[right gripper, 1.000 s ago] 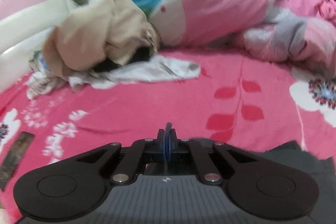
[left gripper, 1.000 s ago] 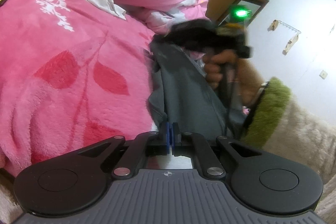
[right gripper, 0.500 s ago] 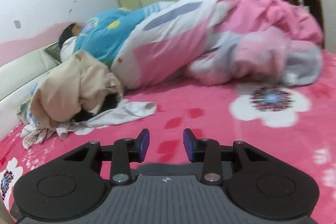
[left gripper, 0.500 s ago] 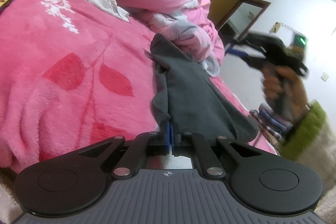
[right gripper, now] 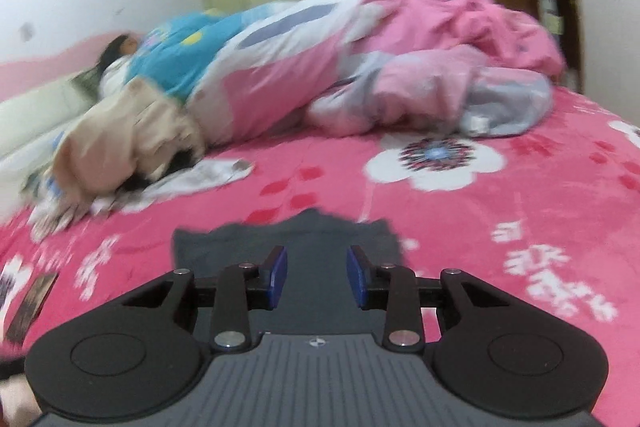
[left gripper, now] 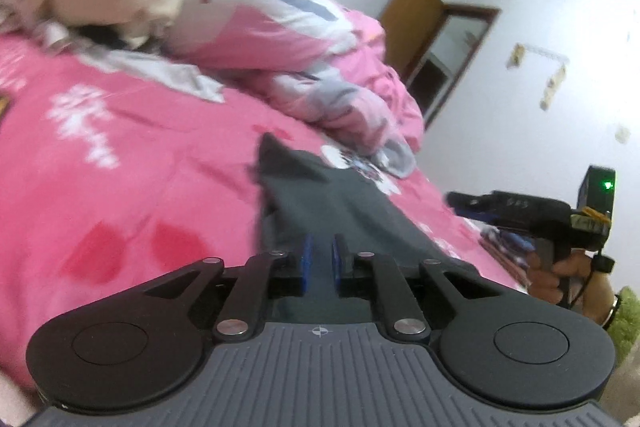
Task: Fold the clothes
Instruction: 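Lower the held sweatpants flat onto the bedspread with the left gripper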
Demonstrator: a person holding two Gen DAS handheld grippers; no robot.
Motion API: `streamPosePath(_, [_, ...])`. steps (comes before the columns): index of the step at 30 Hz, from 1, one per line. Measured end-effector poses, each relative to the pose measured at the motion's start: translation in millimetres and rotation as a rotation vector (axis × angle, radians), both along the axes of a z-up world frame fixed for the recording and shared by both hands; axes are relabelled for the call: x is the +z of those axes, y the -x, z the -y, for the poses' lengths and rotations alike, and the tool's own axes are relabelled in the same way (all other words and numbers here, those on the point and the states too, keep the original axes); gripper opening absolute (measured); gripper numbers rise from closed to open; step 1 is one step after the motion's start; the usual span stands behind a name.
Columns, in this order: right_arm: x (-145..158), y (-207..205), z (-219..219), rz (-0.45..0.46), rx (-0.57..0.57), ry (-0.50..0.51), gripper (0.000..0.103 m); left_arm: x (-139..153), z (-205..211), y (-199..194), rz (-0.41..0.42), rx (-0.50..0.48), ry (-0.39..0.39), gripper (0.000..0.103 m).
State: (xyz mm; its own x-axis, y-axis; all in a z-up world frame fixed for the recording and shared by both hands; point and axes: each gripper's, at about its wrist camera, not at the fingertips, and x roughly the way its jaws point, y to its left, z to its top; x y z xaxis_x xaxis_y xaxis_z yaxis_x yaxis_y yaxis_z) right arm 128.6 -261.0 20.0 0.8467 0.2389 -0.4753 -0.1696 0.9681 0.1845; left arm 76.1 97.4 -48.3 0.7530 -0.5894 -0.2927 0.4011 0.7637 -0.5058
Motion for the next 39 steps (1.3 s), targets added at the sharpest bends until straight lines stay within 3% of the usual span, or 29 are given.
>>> streamPosePath(4, [-14.8, 13.9, -43.4, 0.048, 0.184, 0.139, 0.034, 0.9, 36.9, -18.5, 0.008, -0.041, -0.085, 0.02])
streamPosePath(7, [-33.5, 29.7, -64.9, 0.069, 0.31, 0.25, 0.033, -20.6, 48.4, -29.2, -0.064, -0.021, -0.139, 0.02])
streamPosePath(8, [-41.0, 29.5, -56.3, 0.059, 0.285, 0.279, 0.033, -29.6, 47.8, -32.3, -0.1, -0.003, -0.154, 0.02])
streamPosePath(13, [-78.1, 27.1, -9.8, 0.001, 0.139, 0.416, 0.032, -42.1, 29.7, -36.1, -0.161, 0.025, -0.064, 0.021])
streamPosePath(18, [-55.4, 34.0, 19.9, 0.026, -0.044, 0.324, 0.027, -39.1, 35.0, -32.4, -0.144, 0.034, -0.115, 0.02])
streamPosePath(20, [-41.1, 45.1, 18.6, 0.086, -0.03, 0.261, 0.027, -37.1, 38.4, -33.7, -0.14, 0.038, -0.128, 0.02])
streamPosePath(23, [-30.4, 66.0, 5.6, 0.153, 0.085, 0.206, 0.027, -37.4, 39.3, -33.2, -0.136, 0.043, -0.132, 0.02])
streamPosePath(27, [-59.2, 66.4, -2.7, 0.066, 0.146, 0.262, 0.027, -34.8, 41.5, -31.0, -0.137, 0.05, -0.151, 0.02])
streamPosePath(29, [-74.6, 60.6, 16.8, 0.001, 0.05, 0.269, 0.026, -28.8, 42.5, -29.6, -0.131, 0.053, -0.186, 0.021])
streamPosePath(31, [-69.9, 55.3, 43.8, -0.013, -0.046, 0.202, 0.027, -20.4, 42.4, -27.9, -0.118, 0.06, -0.226, 0.022])
streamPosePath(34, [-45.2, 60.7, 58.1, 0.066, -0.097, 0.213, 0.027, -4.2, 33.2, -21.9, -0.089, 0.078, -0.221, 0.025])
streamPosePath(39, [-21.7, 83.3, 30.0, 0.198, 0.063, 0.194, 0.027, 15.7, 36.4, 1.7, -0.023, 0.044, -0.258, 0.027])
